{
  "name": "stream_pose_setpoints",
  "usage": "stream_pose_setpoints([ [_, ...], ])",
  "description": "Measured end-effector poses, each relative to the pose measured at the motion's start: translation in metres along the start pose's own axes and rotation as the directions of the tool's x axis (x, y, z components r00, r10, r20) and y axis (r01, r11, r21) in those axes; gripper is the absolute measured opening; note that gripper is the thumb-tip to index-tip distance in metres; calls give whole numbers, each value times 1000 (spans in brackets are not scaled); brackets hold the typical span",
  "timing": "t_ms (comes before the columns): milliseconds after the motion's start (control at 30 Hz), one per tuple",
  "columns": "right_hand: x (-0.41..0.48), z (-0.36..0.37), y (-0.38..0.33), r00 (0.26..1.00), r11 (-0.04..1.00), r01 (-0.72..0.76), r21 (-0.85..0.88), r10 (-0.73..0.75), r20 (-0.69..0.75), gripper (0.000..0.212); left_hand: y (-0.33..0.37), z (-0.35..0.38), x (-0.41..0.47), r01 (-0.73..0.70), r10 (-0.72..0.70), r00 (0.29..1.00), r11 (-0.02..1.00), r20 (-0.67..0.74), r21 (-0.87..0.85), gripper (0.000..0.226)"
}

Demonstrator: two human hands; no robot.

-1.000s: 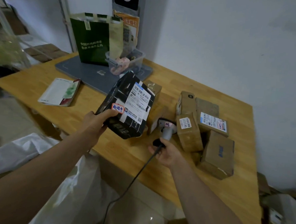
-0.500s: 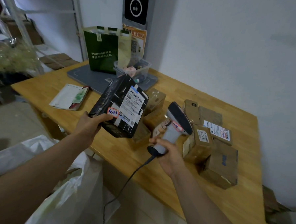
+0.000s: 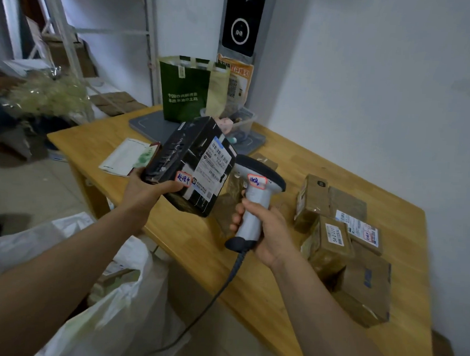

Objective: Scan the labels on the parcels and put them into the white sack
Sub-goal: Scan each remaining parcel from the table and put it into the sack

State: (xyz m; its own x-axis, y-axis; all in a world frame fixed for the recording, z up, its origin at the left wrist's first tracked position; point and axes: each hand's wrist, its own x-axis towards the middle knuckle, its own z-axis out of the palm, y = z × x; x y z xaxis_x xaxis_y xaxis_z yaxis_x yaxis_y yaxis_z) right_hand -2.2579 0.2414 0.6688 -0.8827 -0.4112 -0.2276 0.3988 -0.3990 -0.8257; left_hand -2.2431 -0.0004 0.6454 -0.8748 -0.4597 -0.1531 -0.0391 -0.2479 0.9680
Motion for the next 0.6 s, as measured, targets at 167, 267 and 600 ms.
stream_pose_setpoints([
  [167,0,4,-3,995,993,-100,-63,101,19,30,6,-10,1,-30,30,1000,999,5,-21,104],
  [267,-2,10,-2,993,987,-116,-113,114,-27,15,5,-19,2,-33,35,999,998,20,-53,101],
  [600,-12,31,-5,999,939,-19,-343,3,-47,13,0,-41,1,26,-18,999,981,41,-195,64],
])
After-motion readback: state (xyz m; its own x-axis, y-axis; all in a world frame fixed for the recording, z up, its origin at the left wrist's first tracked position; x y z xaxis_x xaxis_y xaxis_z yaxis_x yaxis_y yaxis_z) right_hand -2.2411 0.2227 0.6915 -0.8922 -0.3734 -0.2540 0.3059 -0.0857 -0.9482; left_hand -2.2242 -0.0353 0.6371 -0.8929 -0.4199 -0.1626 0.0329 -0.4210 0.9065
